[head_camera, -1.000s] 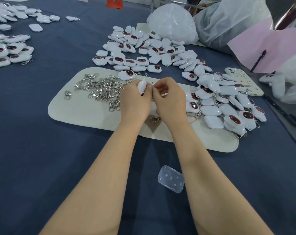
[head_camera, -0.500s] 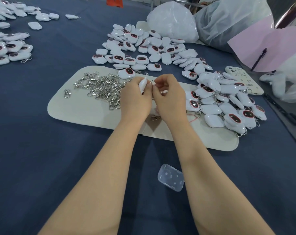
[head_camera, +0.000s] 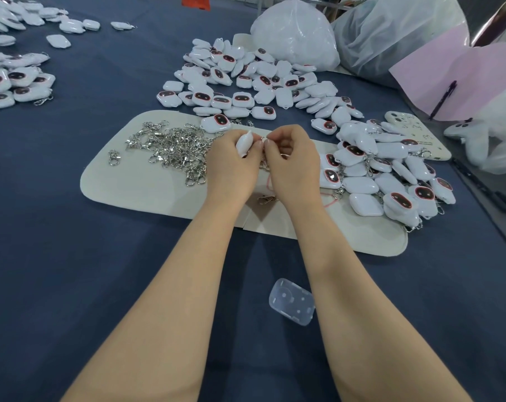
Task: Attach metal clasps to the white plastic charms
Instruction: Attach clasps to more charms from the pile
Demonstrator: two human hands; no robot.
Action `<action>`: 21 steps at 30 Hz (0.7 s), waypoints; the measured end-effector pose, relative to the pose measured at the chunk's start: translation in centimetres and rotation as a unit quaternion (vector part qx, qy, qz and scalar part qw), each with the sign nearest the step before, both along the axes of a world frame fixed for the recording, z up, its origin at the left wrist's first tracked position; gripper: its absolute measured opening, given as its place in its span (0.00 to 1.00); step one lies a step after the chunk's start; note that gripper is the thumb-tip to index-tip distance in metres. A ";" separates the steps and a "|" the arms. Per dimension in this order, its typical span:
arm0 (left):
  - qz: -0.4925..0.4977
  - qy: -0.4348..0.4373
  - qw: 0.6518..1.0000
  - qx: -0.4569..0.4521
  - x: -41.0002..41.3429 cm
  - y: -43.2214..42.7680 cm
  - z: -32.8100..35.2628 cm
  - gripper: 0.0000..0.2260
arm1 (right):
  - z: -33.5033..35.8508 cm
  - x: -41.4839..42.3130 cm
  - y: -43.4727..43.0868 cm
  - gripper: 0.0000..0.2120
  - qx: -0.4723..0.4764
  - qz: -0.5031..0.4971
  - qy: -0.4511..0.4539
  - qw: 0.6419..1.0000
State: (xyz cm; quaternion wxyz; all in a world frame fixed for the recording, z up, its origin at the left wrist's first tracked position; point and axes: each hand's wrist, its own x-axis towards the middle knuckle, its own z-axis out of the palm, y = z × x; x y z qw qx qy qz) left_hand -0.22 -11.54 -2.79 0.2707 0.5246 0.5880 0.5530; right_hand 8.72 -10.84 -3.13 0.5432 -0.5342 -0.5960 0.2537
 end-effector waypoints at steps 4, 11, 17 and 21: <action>-0.001 -0.003 1.000 -0.004 -0.1 0.0 -0.1 0.03 | 0.1 -0.1 -0.1 0.05 0.007 -0.007 -0.004 1.000; 0.003 -0.025 1.000 -0.006 -0.1 -0.1 0.0 0.02 | 0.1 -0.3 -0.1 0.04 -0.007 -0.014 -0.011 1.000; -0.001 -0.010 1.000 -0.005 -0.1 -0.1 -0.2 0.04 | 0.0 -0.2 -0.1 0.03 -0.016 -0.018 -0.062 0.998; 0.015 0.053 0.998 0.027 0.1 -0.5 -0.4 0.05 | 0.0 -0.1 -0.3 0.05 0.027 -0.025 -0.136 0.990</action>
